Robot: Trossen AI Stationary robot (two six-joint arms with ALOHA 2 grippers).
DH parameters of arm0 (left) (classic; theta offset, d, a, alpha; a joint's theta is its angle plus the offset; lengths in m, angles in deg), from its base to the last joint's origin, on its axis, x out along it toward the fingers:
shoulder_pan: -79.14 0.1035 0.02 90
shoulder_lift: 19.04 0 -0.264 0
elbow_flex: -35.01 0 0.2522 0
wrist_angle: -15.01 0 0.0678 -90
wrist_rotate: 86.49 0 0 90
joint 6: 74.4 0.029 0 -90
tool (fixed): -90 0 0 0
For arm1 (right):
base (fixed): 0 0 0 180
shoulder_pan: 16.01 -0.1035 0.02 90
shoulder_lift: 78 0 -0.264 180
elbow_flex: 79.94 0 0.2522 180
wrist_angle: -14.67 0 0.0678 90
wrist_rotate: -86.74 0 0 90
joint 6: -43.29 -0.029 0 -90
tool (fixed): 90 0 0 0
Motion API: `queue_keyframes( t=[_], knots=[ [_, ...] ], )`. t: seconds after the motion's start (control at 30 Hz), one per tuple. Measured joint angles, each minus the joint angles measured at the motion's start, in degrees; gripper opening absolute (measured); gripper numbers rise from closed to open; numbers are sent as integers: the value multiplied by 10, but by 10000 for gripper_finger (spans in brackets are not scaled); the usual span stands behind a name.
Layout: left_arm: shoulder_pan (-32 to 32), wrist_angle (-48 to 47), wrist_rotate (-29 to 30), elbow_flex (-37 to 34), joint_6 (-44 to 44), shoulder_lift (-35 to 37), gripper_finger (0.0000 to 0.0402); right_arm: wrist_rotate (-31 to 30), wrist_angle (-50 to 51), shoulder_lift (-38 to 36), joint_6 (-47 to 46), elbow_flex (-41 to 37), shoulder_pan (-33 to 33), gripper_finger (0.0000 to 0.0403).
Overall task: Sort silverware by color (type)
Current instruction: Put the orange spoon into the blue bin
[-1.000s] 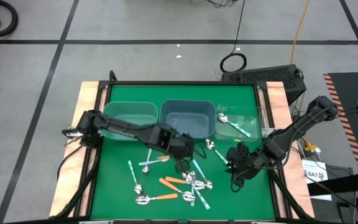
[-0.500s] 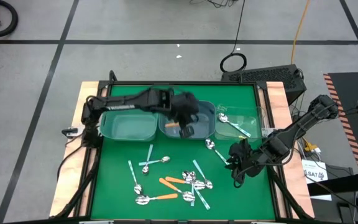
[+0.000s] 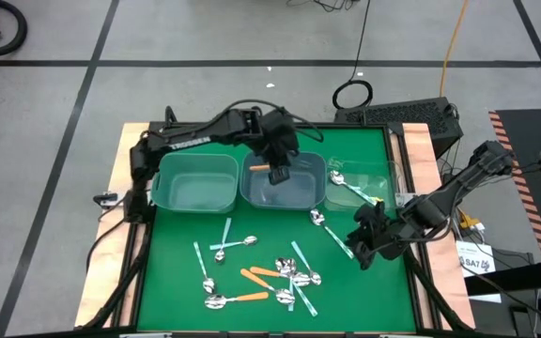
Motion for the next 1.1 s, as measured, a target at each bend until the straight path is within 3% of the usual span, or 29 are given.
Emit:
queue_keyframes(
  t=[0.47,0.9,1.1],
  knots=[
    [22,0,-25,0,13,-94,0,-72,9,-2,-67,0,0,123],
    [10,13,-24,0,-8,-138,0,-72,33,-2,-83,0,8,123],
    [2,43,10,0,-16,-138,0,-72,39,-2,-86,0,20,123]
  ],
)
